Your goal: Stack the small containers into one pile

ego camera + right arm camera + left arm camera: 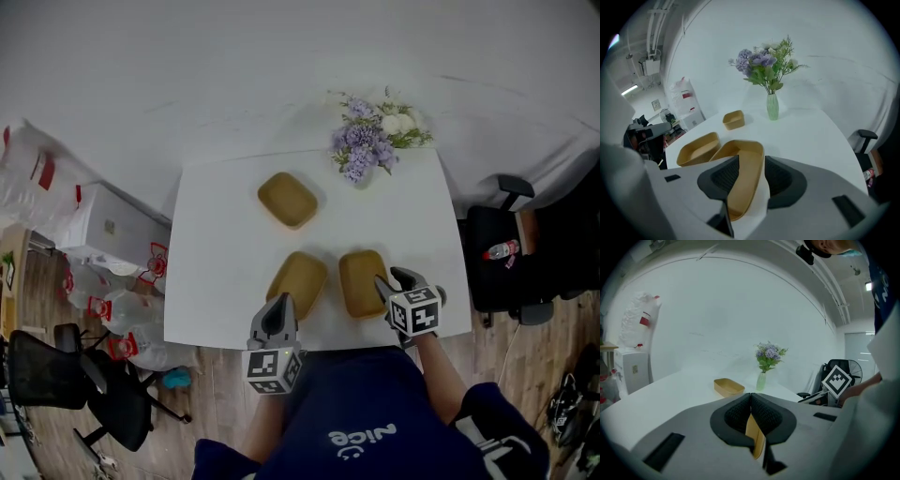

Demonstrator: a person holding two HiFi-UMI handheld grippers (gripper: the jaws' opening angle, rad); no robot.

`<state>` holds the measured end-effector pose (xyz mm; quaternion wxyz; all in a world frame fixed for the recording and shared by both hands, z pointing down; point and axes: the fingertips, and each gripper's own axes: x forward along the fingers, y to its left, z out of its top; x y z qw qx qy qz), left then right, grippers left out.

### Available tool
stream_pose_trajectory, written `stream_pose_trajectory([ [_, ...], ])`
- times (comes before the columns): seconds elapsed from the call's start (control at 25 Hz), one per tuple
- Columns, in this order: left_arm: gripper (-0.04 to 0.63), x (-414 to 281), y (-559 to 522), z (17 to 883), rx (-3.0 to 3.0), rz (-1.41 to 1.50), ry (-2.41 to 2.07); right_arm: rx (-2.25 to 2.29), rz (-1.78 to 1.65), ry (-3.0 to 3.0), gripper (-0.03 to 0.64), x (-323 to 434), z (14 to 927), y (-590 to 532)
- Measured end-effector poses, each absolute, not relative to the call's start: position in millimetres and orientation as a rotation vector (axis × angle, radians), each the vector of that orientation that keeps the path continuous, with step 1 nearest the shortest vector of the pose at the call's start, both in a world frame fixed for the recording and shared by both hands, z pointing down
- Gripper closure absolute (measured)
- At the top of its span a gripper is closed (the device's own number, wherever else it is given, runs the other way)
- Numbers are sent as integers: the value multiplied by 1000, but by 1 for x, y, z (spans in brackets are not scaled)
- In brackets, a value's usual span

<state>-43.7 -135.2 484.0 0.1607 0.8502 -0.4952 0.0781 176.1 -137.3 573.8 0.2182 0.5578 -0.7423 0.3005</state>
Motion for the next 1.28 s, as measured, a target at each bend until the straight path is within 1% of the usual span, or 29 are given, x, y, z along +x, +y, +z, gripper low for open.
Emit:
stream_pose_trajectory([
  [0.36, 577, -54, -132, 490, 2379, 230, -1478, 1471, 949, -1952, 445, 185, 607, -147],
  [0.56, 577, -53, -133, 492, 2365, 233, -1493, 1451, 971, -1922, 490, 187, 616, -147],
  [0.64, 575, -52, -134, 494, 2359, 236, -1502, 1458, 974, -1916, 525, 188, 616, -149],
  [0.72, 575, -53, -133, 495, 2350, 240, -1511, 1467, 974, -1914, 545, 188, 615, -150],
  [1.28, 575, -62, -136, 495, 2303, 224, -1568, 1524, 1029, -1935, 560, 197, 604, -155],
])
